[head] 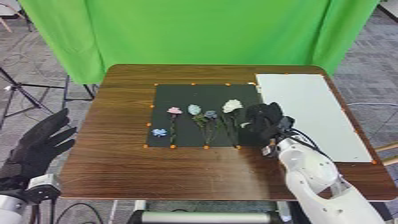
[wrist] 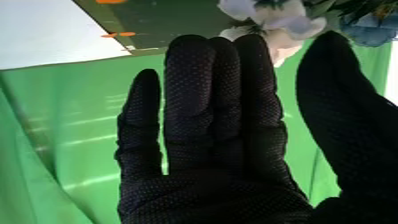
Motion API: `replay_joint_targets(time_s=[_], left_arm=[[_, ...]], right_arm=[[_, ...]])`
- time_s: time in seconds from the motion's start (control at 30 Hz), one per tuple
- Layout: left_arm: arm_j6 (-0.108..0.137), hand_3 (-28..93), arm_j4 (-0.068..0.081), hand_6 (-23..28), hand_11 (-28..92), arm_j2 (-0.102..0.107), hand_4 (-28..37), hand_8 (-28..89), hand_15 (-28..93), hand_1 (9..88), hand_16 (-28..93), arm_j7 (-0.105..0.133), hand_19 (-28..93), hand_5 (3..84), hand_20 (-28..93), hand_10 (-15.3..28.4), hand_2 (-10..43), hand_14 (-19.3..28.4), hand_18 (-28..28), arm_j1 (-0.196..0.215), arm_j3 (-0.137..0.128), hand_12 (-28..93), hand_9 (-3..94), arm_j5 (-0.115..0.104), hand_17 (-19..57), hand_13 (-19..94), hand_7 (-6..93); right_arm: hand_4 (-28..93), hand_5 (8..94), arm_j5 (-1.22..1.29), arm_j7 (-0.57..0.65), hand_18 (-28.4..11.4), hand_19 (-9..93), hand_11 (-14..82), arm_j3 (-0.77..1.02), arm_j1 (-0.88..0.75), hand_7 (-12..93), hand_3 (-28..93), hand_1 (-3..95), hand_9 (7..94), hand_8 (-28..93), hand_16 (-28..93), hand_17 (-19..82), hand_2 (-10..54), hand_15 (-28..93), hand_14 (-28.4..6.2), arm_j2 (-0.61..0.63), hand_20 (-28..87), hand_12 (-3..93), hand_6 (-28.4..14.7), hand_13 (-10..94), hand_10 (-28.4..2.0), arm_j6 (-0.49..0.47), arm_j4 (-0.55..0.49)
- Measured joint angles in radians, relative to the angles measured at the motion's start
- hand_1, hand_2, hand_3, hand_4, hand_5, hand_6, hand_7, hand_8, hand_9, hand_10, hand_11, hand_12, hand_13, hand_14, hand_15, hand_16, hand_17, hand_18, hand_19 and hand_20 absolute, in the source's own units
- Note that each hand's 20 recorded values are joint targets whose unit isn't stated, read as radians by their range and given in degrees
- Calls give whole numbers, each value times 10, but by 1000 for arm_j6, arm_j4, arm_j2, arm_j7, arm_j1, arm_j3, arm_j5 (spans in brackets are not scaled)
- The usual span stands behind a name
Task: Arrange flowers
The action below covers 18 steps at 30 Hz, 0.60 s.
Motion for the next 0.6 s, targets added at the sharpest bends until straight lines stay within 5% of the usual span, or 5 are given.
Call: replay_joint_targets(time_s=[0.23,0.43,0.6], left_arm=[[-1,705,1,9,121,0,-283,-93,198,229,40,0,386,218,74,90,-11,121,194,0,0,181,181,0,-105,146,183],[1,698,2,10,116,1,-283,-93,184,229,41,7,386,212,71,84,-9,117,216,-8,4,183,161,4,-106,125,182],[6,684,-1,9,68,1,-283,-84,128,222,54,14,389,174,38,73,-20,120,243,-22,17,225,115,15,-117,95,178]], right_arm=[[-277,408,34,-2,-179,621,329,39,-47,372,858,187,434,-172,192,143,-34,509,-81,1,402,262,-29,461,-132,3,-39],[-223,306,317,-17,-184,432,93,206,-114,220,882,175,312,-129,335,61,55,103,-103,-35,281,253,-24,276,-123,-13,-119],[-227,279,579,-134,-182,304,7,456,-121,134,849,137,282,-103,384,34,41,-16,-108,-126,226,249,-15,205,-114,-300,-136]])
